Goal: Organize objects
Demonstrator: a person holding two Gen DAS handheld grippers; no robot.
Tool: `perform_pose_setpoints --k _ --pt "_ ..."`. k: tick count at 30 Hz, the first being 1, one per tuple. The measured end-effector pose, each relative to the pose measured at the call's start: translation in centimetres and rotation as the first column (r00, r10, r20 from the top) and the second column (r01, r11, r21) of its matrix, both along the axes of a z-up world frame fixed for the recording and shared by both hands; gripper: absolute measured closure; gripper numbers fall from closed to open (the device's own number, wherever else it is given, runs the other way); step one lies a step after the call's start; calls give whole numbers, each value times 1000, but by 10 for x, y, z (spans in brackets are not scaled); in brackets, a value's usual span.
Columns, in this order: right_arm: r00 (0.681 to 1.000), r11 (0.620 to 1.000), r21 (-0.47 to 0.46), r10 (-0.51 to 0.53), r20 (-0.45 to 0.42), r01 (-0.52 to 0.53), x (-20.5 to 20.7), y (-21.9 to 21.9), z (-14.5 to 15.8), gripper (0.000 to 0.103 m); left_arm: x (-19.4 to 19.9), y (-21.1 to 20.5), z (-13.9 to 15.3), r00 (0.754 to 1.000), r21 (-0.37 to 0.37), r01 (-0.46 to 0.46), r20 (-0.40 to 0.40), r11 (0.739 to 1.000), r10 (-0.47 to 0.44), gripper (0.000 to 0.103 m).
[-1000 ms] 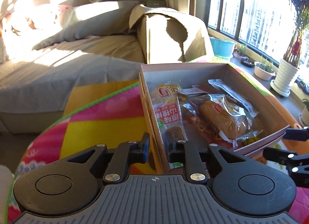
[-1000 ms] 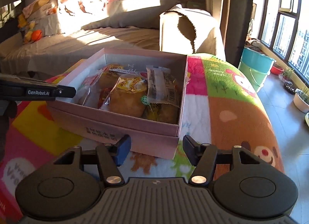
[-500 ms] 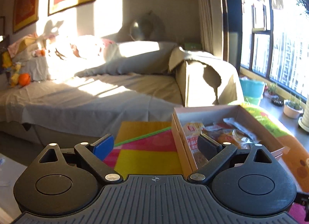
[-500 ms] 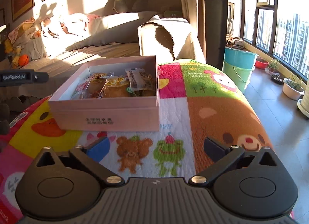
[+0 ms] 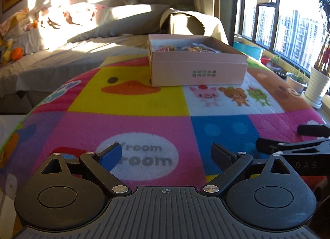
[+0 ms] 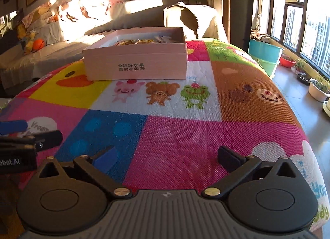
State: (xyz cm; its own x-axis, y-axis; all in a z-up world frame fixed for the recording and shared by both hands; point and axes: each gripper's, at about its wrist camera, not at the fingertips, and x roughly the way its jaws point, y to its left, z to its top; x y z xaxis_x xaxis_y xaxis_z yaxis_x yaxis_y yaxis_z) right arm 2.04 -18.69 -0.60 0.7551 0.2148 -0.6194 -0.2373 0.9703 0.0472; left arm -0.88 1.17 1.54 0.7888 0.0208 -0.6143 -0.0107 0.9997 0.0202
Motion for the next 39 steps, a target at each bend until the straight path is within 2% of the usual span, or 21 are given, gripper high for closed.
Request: perform_pose_setpoints --k 4,7,11,16,39 --pt "999 999 32 -27 17 26 -5 -3 0 0 -7 -5 -9 1000 23 -20 18 1000 19 4" --pt "1000 1000 -27 -9 17 9 -4 4 -1 0 -5 -2 -10 999 8 -29 19 1000 29 4" --pt "1000 1000 -20 -7 16 7 -3 3 -1 0 -3 -1 -10 999 -6 -40 15 999 40 4" --pt "998 998 -21 -55 16 55 -1 7 -2 0 -3 -1 -10 999 -18 -40 15 999 40 4" --pt "998 998 -27 -53 17 53 -1 8 -2 0 -5 3 -10 999 -33 -35 20 999 36 6"
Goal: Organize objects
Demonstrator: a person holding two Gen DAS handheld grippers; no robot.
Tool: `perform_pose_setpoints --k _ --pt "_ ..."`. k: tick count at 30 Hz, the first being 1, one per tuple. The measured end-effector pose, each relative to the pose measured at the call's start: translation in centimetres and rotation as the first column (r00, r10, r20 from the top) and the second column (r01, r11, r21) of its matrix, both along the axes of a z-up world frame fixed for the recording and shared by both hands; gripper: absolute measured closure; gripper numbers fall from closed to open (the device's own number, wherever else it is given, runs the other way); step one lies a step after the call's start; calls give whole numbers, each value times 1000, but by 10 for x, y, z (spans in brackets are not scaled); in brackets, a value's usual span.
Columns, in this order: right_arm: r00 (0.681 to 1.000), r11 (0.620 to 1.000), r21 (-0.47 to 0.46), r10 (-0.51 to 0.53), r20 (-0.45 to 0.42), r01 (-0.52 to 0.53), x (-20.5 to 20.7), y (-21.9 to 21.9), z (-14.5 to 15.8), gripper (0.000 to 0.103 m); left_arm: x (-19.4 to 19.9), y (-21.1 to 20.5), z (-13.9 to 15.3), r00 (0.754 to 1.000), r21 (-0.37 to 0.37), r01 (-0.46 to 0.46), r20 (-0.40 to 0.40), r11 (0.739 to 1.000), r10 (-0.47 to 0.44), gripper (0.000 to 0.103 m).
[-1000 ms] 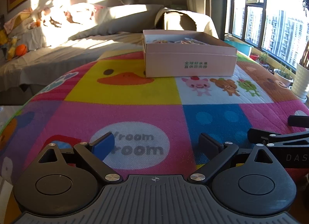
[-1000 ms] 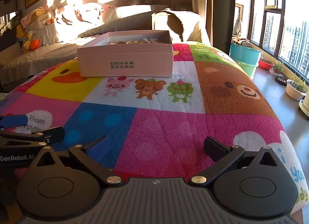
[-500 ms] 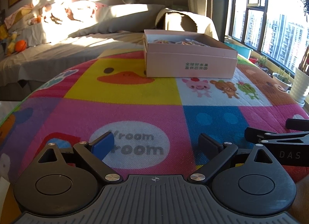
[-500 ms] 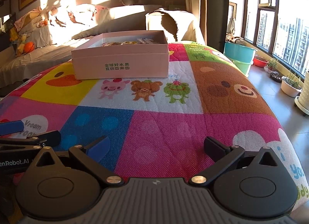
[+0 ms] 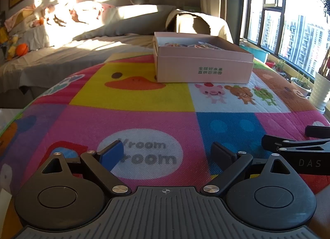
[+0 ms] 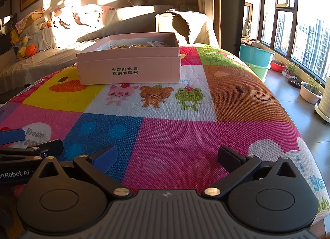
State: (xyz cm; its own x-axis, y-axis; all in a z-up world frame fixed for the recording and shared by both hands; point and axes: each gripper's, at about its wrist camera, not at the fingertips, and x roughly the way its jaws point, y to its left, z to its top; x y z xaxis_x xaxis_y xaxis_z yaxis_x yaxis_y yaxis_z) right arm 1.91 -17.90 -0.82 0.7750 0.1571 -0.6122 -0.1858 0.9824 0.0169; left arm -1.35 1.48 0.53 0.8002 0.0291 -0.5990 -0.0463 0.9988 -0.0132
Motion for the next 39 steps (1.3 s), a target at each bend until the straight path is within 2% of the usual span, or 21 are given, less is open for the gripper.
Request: perform_pose_setpoints --k 39 --pt "1000 1000 0 0 0 0 0 0 0 0 2 -2 0 1000 -1 -7 -6 1000 7 4"
